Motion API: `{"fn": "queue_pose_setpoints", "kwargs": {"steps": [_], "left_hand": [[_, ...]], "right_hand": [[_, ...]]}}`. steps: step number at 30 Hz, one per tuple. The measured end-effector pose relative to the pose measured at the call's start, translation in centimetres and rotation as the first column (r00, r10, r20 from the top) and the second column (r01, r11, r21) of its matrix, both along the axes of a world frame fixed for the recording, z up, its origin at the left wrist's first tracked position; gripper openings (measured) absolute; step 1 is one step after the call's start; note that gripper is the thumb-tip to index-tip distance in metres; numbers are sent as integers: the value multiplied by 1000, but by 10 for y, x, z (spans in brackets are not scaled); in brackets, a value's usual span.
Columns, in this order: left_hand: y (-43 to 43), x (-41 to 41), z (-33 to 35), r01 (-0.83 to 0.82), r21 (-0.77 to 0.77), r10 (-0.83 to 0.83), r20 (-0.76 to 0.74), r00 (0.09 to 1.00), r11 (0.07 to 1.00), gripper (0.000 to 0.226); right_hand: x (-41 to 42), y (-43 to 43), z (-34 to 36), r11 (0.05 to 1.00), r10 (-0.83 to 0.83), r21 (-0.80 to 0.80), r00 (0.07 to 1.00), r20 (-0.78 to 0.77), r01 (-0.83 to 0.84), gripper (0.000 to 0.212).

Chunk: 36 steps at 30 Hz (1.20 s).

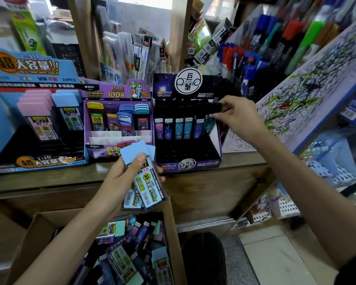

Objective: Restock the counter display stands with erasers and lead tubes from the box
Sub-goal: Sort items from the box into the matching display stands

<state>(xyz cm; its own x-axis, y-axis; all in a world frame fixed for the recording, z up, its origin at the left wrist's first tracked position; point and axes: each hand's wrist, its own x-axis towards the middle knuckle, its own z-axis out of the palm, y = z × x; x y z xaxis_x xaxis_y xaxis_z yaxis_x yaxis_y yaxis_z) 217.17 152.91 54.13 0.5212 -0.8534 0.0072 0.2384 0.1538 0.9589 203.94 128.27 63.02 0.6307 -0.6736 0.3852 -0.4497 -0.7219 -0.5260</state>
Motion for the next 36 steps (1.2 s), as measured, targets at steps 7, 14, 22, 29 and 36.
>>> {"fn": "queue_pose_setpoints", "kwargs": {"steps": [7,14,22,29,36], "left_hand": [[-1,1,5,-9,-20,9,12,1000,1000,37],[-3,0,5,-8,-22,9,27,1000,1000,36],[-3,1,6,-18,-29,20,56,998,999,35],[3,11,7,-111,24,106,167,980,993,32],[19,26,15,-190,-14,186,282,941,982,30]], "right_hand": [[1,-6,-3,994,106,28,991,-88,-104,11],[5,-8,-19,987,74,-139,996,-59,-81,30],[7,-4,-19,916,20,-395,993,-115,-64,20],[29,74,-15,956,264,101,959,107,-275,13],[65,136,-24,649,456,604,872,179,-464,12]]}}
